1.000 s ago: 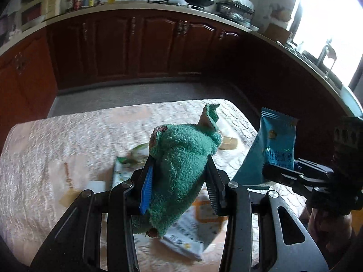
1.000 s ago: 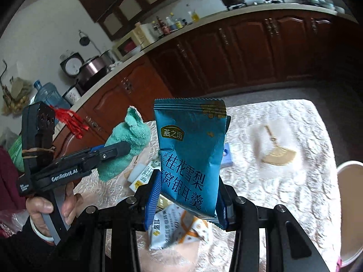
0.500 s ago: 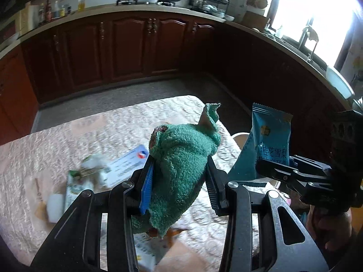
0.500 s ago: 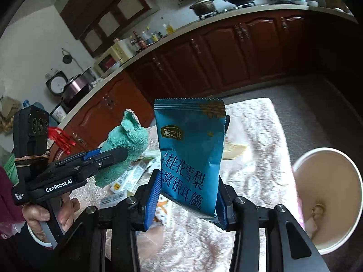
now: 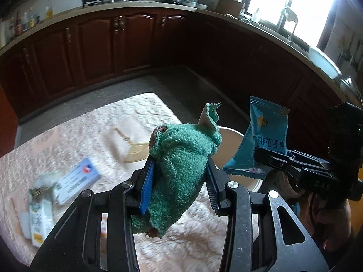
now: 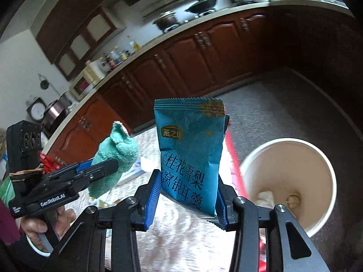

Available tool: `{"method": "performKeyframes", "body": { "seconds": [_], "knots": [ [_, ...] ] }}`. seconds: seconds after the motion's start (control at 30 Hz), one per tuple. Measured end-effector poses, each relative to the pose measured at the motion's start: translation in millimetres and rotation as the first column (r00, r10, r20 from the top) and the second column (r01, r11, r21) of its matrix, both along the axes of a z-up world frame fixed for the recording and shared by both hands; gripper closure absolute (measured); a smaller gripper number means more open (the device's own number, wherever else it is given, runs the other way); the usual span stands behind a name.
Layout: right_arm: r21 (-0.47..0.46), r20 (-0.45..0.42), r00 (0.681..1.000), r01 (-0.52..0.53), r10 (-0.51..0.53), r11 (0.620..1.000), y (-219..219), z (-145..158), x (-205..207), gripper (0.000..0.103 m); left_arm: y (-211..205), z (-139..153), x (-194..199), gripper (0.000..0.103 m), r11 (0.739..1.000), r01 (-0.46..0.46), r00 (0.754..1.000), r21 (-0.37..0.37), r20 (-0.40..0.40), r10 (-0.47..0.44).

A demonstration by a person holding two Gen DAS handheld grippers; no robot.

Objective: Collect trash
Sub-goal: 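Carry the green towel and blue packet toward the white bucket, then open both tools over the bucket to drop towel and packet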

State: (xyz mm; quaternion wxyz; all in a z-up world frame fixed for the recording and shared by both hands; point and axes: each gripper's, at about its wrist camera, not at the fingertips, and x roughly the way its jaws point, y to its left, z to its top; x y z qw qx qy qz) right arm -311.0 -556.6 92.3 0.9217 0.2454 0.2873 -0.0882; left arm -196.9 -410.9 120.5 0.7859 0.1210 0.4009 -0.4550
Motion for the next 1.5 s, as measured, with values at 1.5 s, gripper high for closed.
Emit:
{"method": "performKeyframes", "body": {
  "seconds": [1.5],
  "knots": [
    [0.034,-0.249,0.901,0.374,-0.354,0.927,-125.0,-88.2,-47.1,0.051,-156.8,-92.8,-10.4,0.053,0.985,0.158,0.965,0.075,-0.222,-0.138]
  ]
}}
